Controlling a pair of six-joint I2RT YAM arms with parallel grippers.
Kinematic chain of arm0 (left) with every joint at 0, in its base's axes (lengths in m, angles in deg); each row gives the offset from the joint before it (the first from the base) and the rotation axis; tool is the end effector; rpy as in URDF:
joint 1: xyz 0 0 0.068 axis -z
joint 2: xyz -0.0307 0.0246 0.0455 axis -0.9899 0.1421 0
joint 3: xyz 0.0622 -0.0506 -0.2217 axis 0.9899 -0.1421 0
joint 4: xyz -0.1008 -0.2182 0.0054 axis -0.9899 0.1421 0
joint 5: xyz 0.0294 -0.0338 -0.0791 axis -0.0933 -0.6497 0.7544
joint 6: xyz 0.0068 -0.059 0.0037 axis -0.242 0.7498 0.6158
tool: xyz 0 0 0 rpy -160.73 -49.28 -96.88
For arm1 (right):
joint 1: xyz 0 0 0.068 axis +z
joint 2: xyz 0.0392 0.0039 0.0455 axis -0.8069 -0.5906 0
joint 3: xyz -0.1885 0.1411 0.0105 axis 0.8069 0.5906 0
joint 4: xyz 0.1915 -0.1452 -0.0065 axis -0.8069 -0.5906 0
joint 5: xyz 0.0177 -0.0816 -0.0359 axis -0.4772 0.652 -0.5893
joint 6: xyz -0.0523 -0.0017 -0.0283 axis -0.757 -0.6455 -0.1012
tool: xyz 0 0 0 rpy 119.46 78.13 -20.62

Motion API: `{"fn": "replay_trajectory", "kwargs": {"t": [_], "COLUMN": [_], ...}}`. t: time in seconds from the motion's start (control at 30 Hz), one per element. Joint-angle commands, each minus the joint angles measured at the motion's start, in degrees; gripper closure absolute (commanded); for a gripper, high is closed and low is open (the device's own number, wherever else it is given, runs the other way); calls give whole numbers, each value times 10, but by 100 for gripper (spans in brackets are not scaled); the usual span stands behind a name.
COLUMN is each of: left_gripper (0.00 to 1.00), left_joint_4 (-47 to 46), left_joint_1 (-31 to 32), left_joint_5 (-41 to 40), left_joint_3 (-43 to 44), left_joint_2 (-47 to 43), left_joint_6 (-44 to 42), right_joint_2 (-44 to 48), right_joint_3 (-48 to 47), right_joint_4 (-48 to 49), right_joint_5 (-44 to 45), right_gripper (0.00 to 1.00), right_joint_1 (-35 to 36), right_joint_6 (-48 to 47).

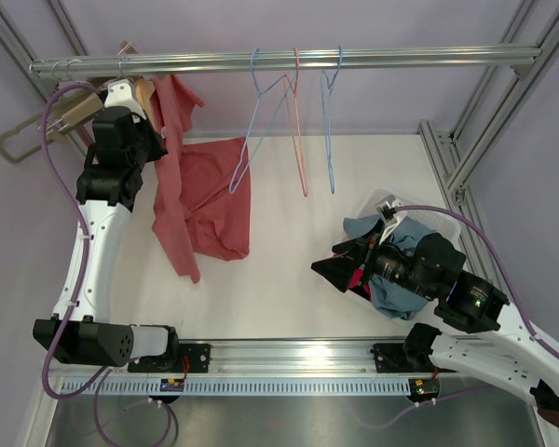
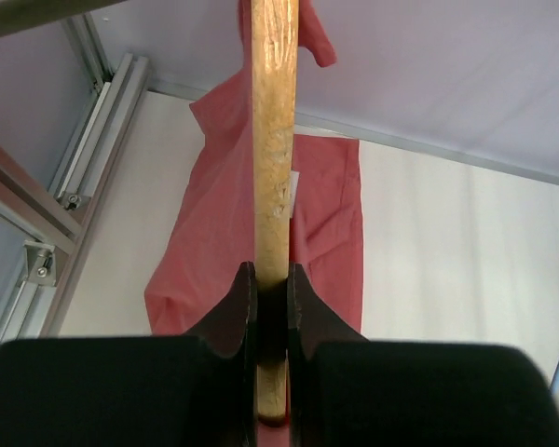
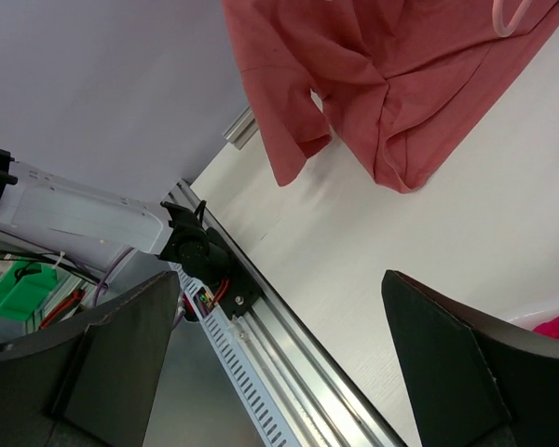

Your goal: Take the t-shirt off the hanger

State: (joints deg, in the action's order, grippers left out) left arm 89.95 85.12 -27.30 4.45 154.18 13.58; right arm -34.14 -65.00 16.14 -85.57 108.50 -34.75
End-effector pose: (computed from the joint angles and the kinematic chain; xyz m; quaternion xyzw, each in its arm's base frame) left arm 0.2732 -0.0104 0.4049 -0.1147 0.8035 -0.0405 0.5828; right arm 0.0891 0.1295 0.3470 -0.1800 0.7263 0.4571 0.4807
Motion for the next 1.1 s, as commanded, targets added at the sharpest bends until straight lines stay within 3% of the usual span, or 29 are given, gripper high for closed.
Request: {"fn": "replay_trajectory", "kwargs": {"t": [0.0,0.27,0.5,0.73,1.07], "left_gripper": [100,100,100,100,100], "left_joint_4": [-43,-68,-125,-146,-160], "left_joint_1": [-2,-2,-1,-1,-1], "left_joint_5": [-5,26,158,227,251], "left_joint_3": [13,33,23,20,48], "left_joint_2": [-9,-15,-39,-48,-66], "left_joint_6": [-10,-35,-65,-91,-71], "right_joint_2": [1,4,6,4,-10], "right_joint_3": [3,2,5,-6,-8], "right_joint_4": [26,21,26,21,25], "right_joint_5": [-26,-26,-28,-29,-36], "right_gripper": [1,1,1,1,1], "right_joint_1": [-1,-1,-1,-1,-1], "right_joint_6": [4,2,5,2,5]}}
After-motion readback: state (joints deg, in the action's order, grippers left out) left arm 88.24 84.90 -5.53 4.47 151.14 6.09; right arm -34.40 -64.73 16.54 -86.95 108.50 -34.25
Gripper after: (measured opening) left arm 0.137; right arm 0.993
